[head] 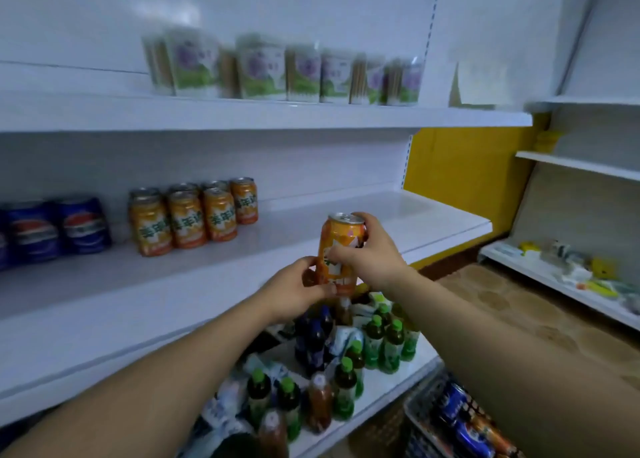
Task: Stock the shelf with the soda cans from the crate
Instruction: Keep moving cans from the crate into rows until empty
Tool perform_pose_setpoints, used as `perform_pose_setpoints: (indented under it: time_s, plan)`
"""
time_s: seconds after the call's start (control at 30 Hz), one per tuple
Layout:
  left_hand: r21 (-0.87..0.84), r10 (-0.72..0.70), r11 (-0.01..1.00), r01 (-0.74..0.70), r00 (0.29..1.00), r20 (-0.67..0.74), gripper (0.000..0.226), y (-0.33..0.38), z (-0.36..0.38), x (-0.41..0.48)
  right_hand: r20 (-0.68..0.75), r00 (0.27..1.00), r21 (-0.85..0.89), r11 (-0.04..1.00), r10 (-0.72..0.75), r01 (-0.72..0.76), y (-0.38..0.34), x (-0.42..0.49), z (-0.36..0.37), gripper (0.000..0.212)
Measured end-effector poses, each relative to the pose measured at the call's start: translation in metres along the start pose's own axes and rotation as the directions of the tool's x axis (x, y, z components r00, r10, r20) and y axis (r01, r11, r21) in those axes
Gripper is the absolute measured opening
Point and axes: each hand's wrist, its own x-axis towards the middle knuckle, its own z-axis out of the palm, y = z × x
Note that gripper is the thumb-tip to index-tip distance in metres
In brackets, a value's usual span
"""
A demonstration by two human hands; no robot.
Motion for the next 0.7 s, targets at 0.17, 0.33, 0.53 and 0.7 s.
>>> perform_pose_setpoints:
  time_s: [0.17,0.33,0.53,0.7]
  plan:
    - [0.257,-0.161,0.947,0.195,0.976,-0.148,0.066,-0.044,-0.076,-0.041,0.158,0.987,0.039,0.999,-0.041,0.035,-0.022,0.013,0.077,0.065]
    - [0.593,-0.319,0.685,0.422,0.906,-0.277,0.069,-0.096,-0.138,-0.079,0.242,0.969,0.012,0.998,-0.056,0.055,-0.03,0.033,0.131,0.065]
    - [0.642,-0.411,0.577,0.505,0.859,-0.306,0.078,-0.119,-0.152,-0.069,0.23,0.97,-0.035,0.995,-0.079,0.089,-0.011,0.064,0.16,0.075]
    - [0.651,-0.418,0.566,0.506,0.857,-0.302,0.078,-0.129,-0.153,-0.066,0.151,0.986,-0.137,0.986,-0.072,0.093,0.003,0.103,0.169,0.085]
